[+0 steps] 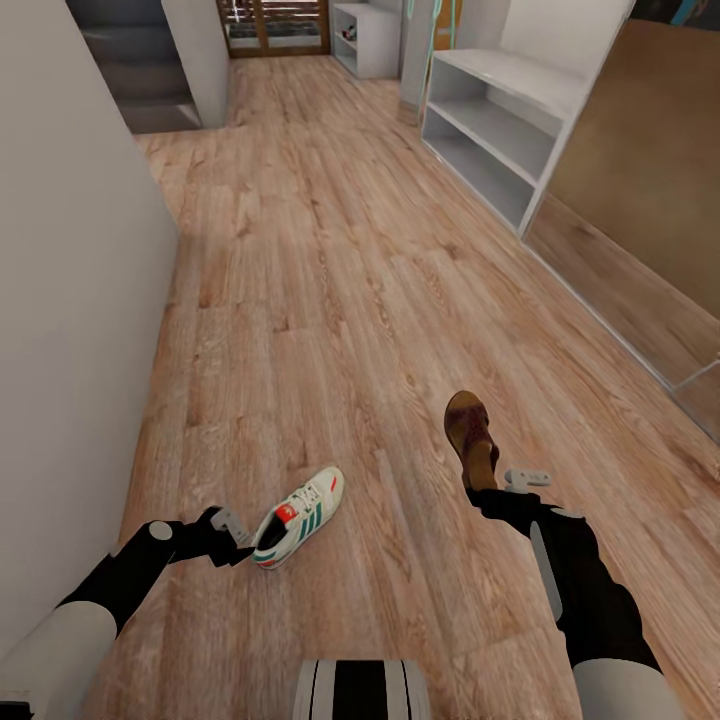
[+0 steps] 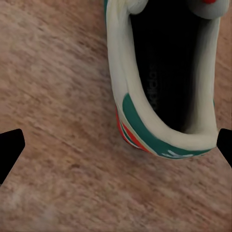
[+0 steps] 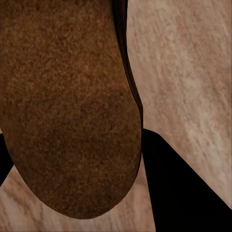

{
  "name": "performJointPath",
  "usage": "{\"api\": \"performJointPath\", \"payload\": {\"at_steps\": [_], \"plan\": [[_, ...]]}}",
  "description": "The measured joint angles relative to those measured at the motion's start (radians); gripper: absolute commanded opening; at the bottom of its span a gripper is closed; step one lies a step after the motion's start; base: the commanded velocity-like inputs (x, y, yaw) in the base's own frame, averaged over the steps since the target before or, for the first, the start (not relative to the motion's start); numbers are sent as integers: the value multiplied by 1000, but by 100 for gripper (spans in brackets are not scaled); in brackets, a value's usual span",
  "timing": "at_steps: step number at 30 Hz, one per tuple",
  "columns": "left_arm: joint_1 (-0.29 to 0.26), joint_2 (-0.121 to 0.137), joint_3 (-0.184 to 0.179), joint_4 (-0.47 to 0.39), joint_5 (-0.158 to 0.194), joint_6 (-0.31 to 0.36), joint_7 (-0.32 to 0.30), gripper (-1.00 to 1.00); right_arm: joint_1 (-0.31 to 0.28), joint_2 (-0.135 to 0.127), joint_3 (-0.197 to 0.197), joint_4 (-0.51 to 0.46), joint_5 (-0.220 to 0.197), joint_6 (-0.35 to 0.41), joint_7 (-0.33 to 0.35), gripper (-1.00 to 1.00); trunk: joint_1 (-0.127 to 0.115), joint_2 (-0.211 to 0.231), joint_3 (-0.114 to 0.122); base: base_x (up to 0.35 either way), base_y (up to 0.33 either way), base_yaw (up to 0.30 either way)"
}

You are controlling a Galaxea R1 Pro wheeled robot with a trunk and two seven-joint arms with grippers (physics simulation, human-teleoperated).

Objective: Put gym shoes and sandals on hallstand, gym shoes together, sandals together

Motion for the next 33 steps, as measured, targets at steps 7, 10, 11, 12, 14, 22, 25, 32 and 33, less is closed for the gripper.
{"api": "performJointPath", "payload": {"at_steps": [7,10,11,12,14,22,25,32,33], "plan": [[0,0,0,0,0,0,0,100,0,0,0,0,0,0,0,-100,0,0,-10,0,0,-109],[0,0,0,0,0,0,0,100,0,0,0,0,0,0,0,-100,0,0,-12,0,0,-43],[0,0,0,0,0,0,0,100,0,0,0,0,1,0,0,-100,0,0,-16,0,0,-16],[0,0,0,0,0,0,0,100,0,0,0,0,1,0,0,-100,1,0,-20,0,0,-10],[0,0,0,0,0,0,0,100,0,0,0,0,1,0,0,-100,2,-1,-28,0,0,-15],[0,0,0,0,0,0,0,100,0,0,0,0,0,0,0,-100,2,-1,-40,0,0,-123],[0,0,0,0,0,0,0,100,0,0,0,0,0,0,0,-100,2,-1,-42,0,0,-37],[0,0,0,0,0,0,0,100,0,0,0,0,0,0,0,-100,2,-1,-43,0,0,-39],[0,0,0,0,0,0,0,100,0,0,0,0,0,0,0,-100,2,-1,-44,0,0,-136]]}}
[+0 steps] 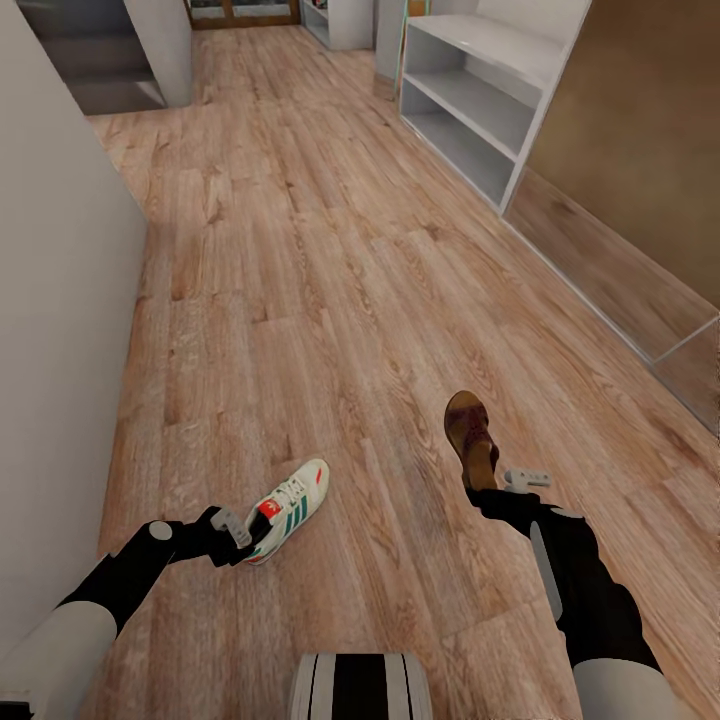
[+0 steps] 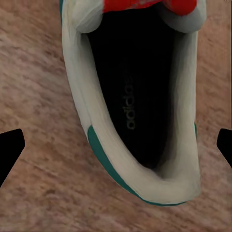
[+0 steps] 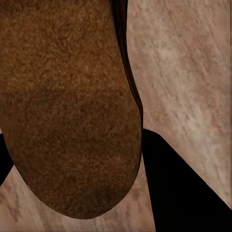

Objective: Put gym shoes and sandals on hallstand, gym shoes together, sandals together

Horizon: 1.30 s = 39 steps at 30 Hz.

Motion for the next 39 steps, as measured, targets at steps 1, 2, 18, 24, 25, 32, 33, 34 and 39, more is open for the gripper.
{"api": "performJointPath", "payload": {"at_steps": [1,2,18,24,25,32,33,34,39], "plan": [[0,0,0,0,0,0,0,100,0,0,0,0,0,0,0,-100,0,0,-1,0,0,-125],[0,0,0,0,0,0,0,100,0,0,0,0,0,0,0,-100,0,0,-2,0,0,-87],[0,0,0,-2,0,0,0,100,0,0,0,0,0,0,0,-100,2,-1,-29,0,0,-10],[0,0,0,-2,0,0,0,100,0,0,0,0,0,-1,0,-100,3,-2,-40,0,0,0],[0,0,0,-1,0,0,0,100,0,0,0,0,0,-1,0,-100,3,-2,-40,0,0,0],[0,1,0,-1,0,0,1,100,0,0,0,0,0,0,0,-100,3,-2,-44,0,0,0],[0,1,0,-1,0,0,1,100,0,0,0,0,0,0,0,-100,3,-2,-45,0,0,0],[0,1,0,-1,0,0,1,100,0,0,0,0,0,0,0,-100,3,-2,-45,0,0,0],[0,1,0,-1,0,0,1,100,0,0,0,0,0,0,0,-100,3,-2,-47,0,0,0]]}}
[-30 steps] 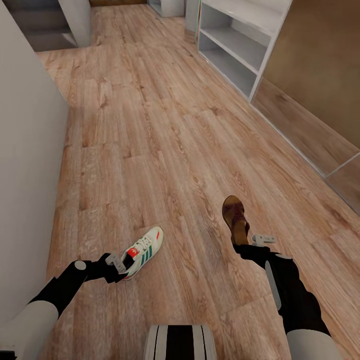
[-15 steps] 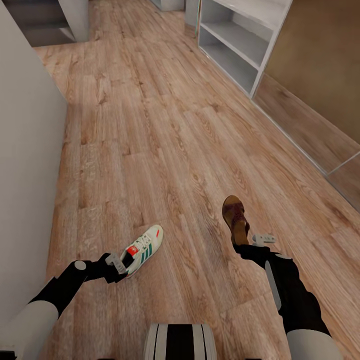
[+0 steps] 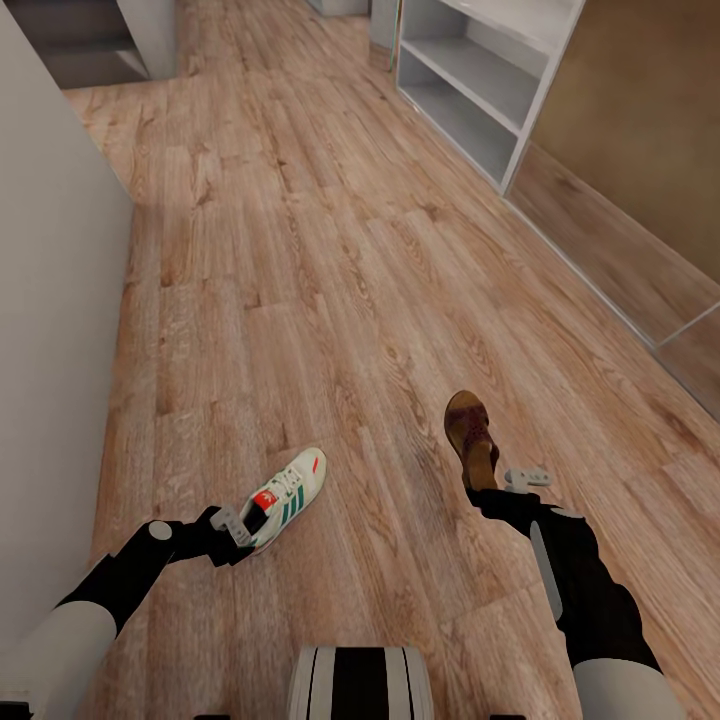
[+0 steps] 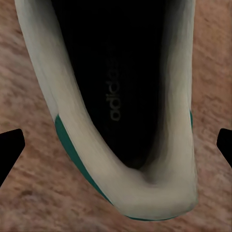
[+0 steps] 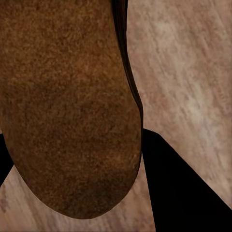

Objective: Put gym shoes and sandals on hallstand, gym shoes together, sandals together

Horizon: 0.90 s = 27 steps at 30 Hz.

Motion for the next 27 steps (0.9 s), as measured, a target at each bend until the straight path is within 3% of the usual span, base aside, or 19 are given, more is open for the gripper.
{"api": "performJointPath", "payload": {"at_steps": [8,12,27], "plan": [[0,0,0,0,0,0,0,100,0,0,0,0,0,0,0,-100,0,0,-6,0,0,0],[0,0,0,0,0,0,0,100,0,0,0,0,1,0,0,-100,2,-1,-23,0,0,0],[0,0,0,1,-1,0,0,100,0,0,0,0,0,0,0,-100,3,-1,-35,0,0,0]]}}
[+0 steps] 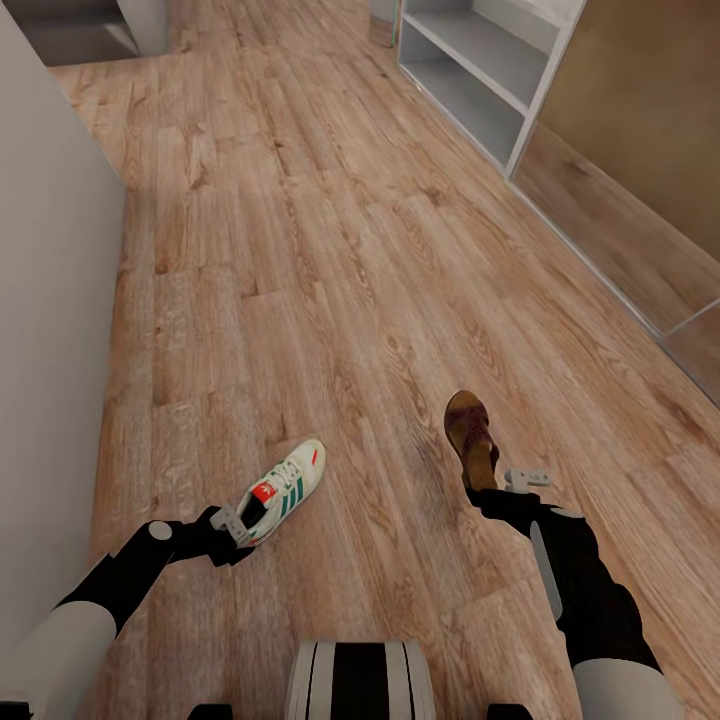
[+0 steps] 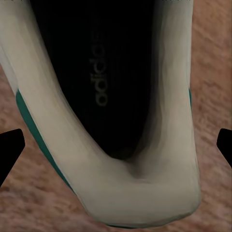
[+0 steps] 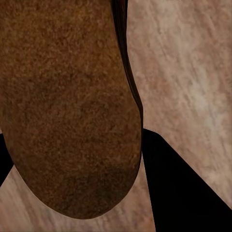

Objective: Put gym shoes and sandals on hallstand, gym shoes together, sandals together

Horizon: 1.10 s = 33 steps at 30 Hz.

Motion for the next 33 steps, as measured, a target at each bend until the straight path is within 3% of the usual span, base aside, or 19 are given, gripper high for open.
{"api": "performJointPath", "payload": {"at_steps": [11,12,33], "plan": [[0,0,1,-1,0,0,1,100,0,0,0,0,0,0,0,-100,0,0,0,0,0,0],[0,0,1,-1,1,0,2,-100,0,0,0,0,0,0,0,-100,0,0,0,0,0,0],[0,1,3,-1,6,1,27,-100,0,0,0,0,0,0,0,-100,0,0,0,0,0,0]]}}
